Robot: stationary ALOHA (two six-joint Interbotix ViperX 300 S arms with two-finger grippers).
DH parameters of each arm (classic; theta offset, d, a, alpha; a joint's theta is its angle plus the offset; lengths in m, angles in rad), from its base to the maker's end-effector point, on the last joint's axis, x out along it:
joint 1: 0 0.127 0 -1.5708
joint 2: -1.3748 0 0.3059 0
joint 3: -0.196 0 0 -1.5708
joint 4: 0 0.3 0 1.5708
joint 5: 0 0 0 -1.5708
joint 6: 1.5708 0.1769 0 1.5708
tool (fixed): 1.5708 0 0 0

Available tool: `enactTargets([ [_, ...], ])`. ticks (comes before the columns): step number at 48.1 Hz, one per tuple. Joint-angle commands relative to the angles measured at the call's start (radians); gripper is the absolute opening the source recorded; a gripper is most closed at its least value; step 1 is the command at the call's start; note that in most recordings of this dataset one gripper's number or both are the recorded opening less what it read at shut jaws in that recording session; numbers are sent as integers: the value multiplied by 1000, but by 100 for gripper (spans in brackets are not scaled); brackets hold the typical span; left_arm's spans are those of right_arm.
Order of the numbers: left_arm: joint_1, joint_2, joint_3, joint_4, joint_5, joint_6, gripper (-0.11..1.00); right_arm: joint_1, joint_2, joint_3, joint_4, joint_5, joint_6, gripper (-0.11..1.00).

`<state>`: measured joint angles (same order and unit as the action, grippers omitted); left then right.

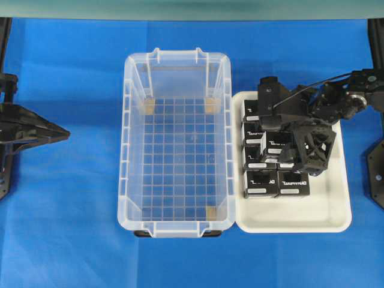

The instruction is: Pick the box from inside the plastic case

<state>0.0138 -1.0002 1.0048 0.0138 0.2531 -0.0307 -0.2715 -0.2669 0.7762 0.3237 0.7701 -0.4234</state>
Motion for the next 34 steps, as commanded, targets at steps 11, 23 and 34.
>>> enactTargets([
  [11, 2, 8, -14, 3, -5, 2, -4, -2, -55, -32, -2, -2, 5, 91],
  [23, 2, 8, -15, 2, -5, 2, -4, -2, -187, -101, 2, 3, 8, 91],
  [34, 2, 3, -14, 3, -5, 2, -4, -2, -336, -101, 2, -51, 9, 91],
])
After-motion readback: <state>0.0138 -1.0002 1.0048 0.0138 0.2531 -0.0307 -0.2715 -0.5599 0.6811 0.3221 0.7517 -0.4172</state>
